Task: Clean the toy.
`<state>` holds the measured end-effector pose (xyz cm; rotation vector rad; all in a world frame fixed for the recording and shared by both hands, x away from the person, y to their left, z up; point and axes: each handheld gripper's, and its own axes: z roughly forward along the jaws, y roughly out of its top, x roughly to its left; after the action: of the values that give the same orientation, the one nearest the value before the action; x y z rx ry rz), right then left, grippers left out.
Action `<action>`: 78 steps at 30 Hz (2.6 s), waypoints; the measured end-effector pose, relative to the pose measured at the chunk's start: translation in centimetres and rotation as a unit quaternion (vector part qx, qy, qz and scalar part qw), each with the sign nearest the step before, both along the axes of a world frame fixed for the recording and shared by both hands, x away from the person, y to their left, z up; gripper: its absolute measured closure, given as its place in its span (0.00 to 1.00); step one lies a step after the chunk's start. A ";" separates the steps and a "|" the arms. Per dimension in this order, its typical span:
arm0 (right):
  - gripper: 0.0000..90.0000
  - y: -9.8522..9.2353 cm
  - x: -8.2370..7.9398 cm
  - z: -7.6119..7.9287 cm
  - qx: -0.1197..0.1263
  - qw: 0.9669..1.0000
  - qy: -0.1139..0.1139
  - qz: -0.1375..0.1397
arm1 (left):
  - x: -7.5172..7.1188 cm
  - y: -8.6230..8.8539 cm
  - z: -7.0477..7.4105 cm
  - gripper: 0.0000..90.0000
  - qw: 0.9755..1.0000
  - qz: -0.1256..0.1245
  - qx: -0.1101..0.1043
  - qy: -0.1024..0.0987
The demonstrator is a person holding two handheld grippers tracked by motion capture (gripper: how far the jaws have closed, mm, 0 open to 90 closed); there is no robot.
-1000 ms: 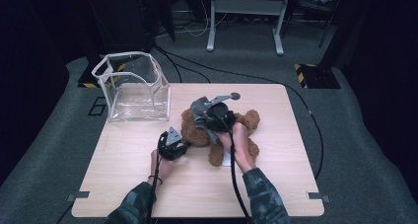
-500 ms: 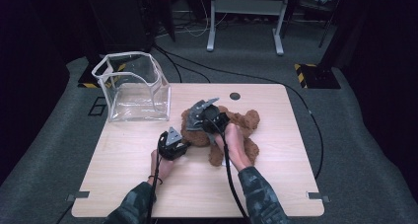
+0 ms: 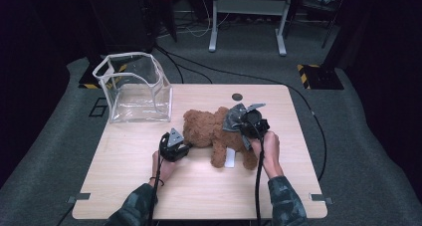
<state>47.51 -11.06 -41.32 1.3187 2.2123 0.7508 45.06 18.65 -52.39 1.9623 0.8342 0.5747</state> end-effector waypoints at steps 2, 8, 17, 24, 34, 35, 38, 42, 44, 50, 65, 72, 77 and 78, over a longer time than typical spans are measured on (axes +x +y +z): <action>0.85 -0.7 0.0 -0.2 0.002 1.000 -0.003 -0.006 | 0.0 0.0 0.0 0.77 1.000 -0.001 0.002 0.002; 0.85 -2.5 0.2 -0.9 0.017 0.999 0.004 -0.034 | 0.0 0.0 0.0 0.77 1.000 0.000 0.001 0.000; 0.85 -6.1 1.3 -3.9 0.119 0.989 0.067 -0.062 | 0.0 -0.1 0.0 0.78 1.000 0.001 0.005 0.003; 0.85 -6.0 2.6 -6.3 0.114 0.986 0.102 -0.063 | 0.0 0.0 0.0 0.78 1.000 0.002 0.005 0.003; 0.84 -6.2 3.0 -6.0 0.036 0.991 0.100 -0.081 | 0.0 0.0 0.1 0.78 1.000 -0.001 0.005 0.005; 0.84 -6.5 2.8 -5.2 0.044 0.991 0.090 -0.086 | 0.0 0.0 0.1 0.78 1.000 -0.001 0.005 0.005; 0.85 -7.1 2.4 -2.9 0.079 0.991 0.056 -0.088 | 0.0 0.0 0.1 0.78 1.000 -0.001 0.005 0.006; 0.84 -6.5 3.2 -2.5 0.097 0.991 0.054 -0.069 | 0.0 0.0 0.0 0.78 1.000 0.001 0.005 0.004; 0.84 -5.9 4.2 -3.6 0.093 0.991 0.073 -0.065 | 0.0 0.0 0.0 0.78 1.000 0.001 0.005 0.004; 0.84 -6.4 5.7 -6.1 0.104 0.985 0.101 -0.092 | 0.0 -0.1 0.0 0.78 1.000 -0.001 0.005 0.005; 0.84 -9.3 2.3 -2.1 0.147 0.981 0.062 -0.111 | 0.0 -0.1 0.0 0.78 1.000 -0.001 0.004 0.006; 0.85 -7.4 2.2 -1.8 0.156 0.983 0.080 -0.061 | 0.0 -0.2 0.0 0.78 1.000 0.000 0.007 0.006; 0.85 -5.8 3.3 -4.8 0.132 0.983 0.109 -0.073 | 0.0 -0.1 0.0 0.78 1.000 0.001 0.006 0.007; 0.85 -5.9 3.5 -5.3 0.130 0.982 0.113 -0.075 | 0.0 -0.1 0.0 0.78 1.000 0.001 0.005 0.006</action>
<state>50.98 -16.92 -46.66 1.7562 2.2084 0.8943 45.07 18.51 -52.37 1.9762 0.8432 0.5695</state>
